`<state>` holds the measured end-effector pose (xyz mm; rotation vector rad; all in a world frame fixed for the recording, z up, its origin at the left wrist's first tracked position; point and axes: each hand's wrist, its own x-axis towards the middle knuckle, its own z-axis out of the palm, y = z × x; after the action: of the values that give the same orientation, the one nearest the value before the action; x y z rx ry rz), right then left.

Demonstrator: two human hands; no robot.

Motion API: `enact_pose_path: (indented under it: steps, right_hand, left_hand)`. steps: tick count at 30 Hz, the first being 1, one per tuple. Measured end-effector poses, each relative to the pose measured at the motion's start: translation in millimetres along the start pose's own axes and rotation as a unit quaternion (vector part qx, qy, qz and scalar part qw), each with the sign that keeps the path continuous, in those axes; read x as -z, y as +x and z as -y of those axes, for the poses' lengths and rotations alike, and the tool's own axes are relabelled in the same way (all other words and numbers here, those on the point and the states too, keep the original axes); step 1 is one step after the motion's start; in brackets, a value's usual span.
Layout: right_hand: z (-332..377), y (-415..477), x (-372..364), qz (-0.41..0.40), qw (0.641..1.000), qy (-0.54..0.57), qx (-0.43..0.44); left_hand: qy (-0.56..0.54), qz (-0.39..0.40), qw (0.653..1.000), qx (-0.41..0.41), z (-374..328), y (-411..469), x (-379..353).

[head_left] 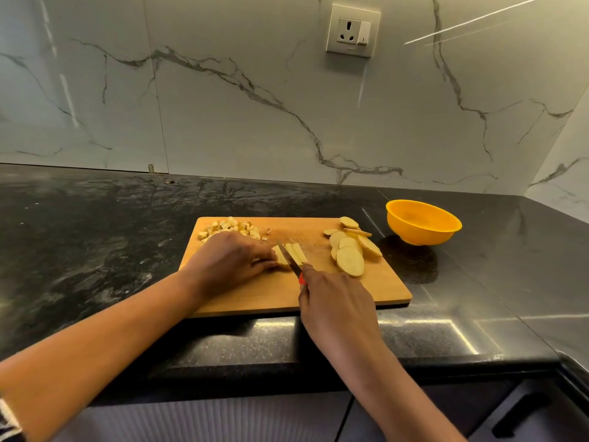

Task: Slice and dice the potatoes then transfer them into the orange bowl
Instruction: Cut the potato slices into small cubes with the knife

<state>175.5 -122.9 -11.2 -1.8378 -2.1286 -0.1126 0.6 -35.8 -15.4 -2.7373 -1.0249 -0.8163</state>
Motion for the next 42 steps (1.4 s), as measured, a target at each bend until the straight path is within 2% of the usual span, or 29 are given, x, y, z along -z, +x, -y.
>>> enact_pose_path:
  steps: [4,12,17,28,35,42]
  right_hand:
    - [13.2,3.0,6.1,0.034,0.998,-0.049,0.014]
    - [17.9,18.9,16.0,0.081,0.996,-0.027,0.035]
    - [9.1,-0.8,13.2,0.094,0.994,-0.03,0.037]
    - [-0.4,-31.1,14.2,0.008,0.999,0.002,0.033]
    - [0.8,1.4,3.2,0.001,1.0,0.023,-0.006]
    - [13.0,4.0,5.5,-0.001,1.0,0.024,0.016]
  left_hand:
    - [0.009,-0.018,1.0,-0.003,1.8,0.0,-3.8]
    - [0.007,-0.014,1.0,0.007,4.1,1.2,-7.5]
    - [0.017,-0.025,1.0,0.004,4.2,1.0,-8.8]
    - [-0.004,-0.025,1.0,0.013,9.6,-1.6,-3.6]
    - [0.022,-0.029,0.999,0.008,12.3,-3.1,-4.5]
    - [0.017,-0.036,0.999,0.011,10.6,-2.0,-4.4]
